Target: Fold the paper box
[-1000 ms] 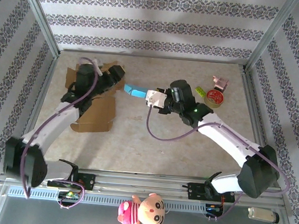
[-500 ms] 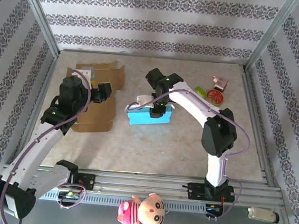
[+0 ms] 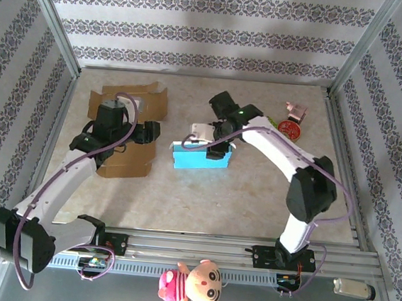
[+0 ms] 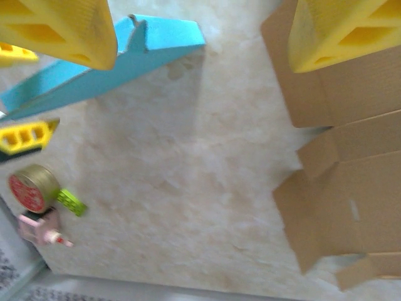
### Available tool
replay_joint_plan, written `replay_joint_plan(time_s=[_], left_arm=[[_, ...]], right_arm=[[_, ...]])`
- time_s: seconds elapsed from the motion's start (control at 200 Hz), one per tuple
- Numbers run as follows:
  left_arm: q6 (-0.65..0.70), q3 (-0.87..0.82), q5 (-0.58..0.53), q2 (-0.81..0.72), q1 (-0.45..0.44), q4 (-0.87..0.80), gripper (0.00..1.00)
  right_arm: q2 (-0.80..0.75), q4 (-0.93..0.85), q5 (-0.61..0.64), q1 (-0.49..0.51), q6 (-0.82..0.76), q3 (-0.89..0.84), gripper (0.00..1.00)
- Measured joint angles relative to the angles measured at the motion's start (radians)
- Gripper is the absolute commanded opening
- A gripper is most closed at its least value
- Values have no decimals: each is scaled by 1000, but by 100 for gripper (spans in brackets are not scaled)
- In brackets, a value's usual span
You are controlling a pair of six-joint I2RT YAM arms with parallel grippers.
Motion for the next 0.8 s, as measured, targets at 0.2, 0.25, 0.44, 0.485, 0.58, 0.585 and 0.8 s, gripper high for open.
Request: replay_joint_plan(time_s=[0.2, 0.25, 0.44, 0.485, 0.58, 0.585, 0.8], left_arm=[[21, 105, 90, 75, -24, -89, 67], [24, 128, 97, 93, -42, -116, 66], [61, 202, 62, 168, -131, -233, 65], [72, 214, 46, 187, -147, -254, 65], [83, 220, 17, 212, -161, -286, 65], [84, 220, 16, 212, -161, -287, 65], [86, 220, -6, 216, -161, -313, 65]], right_arm=[[-183, 242, -179, -142, 470, -118, 49], [-217, 290, -220, -193, 594, -160, 49], [-276, 336, -280, -290, 839, -312, 42], [-270, 322, -289, -290, 851, -324, 40], [-262, 306, -305, -285, 869, -335, 35], [-262, 307, -305, -285, 867, -336, 35], [-233, 294, -302, -285, 868, -344, 31]])
